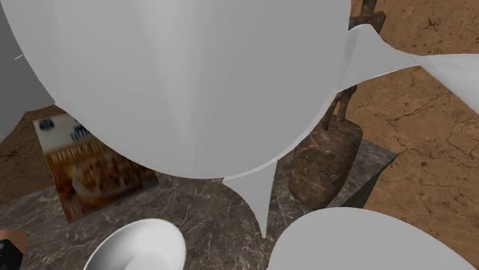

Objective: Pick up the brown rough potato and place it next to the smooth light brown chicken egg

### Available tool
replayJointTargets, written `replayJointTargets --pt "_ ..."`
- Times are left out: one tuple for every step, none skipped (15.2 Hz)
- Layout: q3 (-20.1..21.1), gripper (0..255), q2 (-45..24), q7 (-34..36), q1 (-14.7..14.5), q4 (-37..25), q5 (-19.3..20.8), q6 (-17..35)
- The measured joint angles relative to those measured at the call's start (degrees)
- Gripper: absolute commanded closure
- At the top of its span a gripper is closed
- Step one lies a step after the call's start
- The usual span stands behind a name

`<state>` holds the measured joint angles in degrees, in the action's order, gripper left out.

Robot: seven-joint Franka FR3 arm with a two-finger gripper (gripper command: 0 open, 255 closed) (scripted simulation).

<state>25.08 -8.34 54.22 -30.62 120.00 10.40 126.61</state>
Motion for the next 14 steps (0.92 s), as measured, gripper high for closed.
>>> replayJointTargets --pt "0.0 255 -0.4 0.4 -0.1 0.4 0.3 0.7" --pt "-0.1 255 -0.9 0.7 -0.2 0.8 0.7 1.5" --pt "-0.2 255 -1.3 0.9 -0.2 1.0 1.0 2.1" --pt "-0.2 255 -1.6 1.1 -0.2 1.2 1.2 2.5" --pt "-0.2 255 -1.7 1.1 -0.3 1.2 1.2 2.6" --pt "-0.2 255 -1.7 1.2 -0.3 1.2 1.3 2.7" --pt "-0.2 255 -1.8 1.2 -0.3 1.2 1.3 2.7" --pt "-0.2 255 -1.8 1.2 -0.3 1.2 1.3 2.8" --pt "-0.2 255 -1.8 1.2 -0.3 1.2 1.3 2.8" --pt "-0.2 255 -1.8 1.2 -0.3 1.2 1.3 2.8" --pt "-0.2 0 -1.8 1.2 -0.3 1.2 1.3 2.8" --pt "-0.2 0 -1.8 1.2 -0.3 1.2 1.3 2.8" --pt "-0.2 0 -1.8 1.2 -0.3 1.2 1.3 2.8" --pt "-0.2 0 -1.8 1.2 -0.3 1.2 1.3 2.8"
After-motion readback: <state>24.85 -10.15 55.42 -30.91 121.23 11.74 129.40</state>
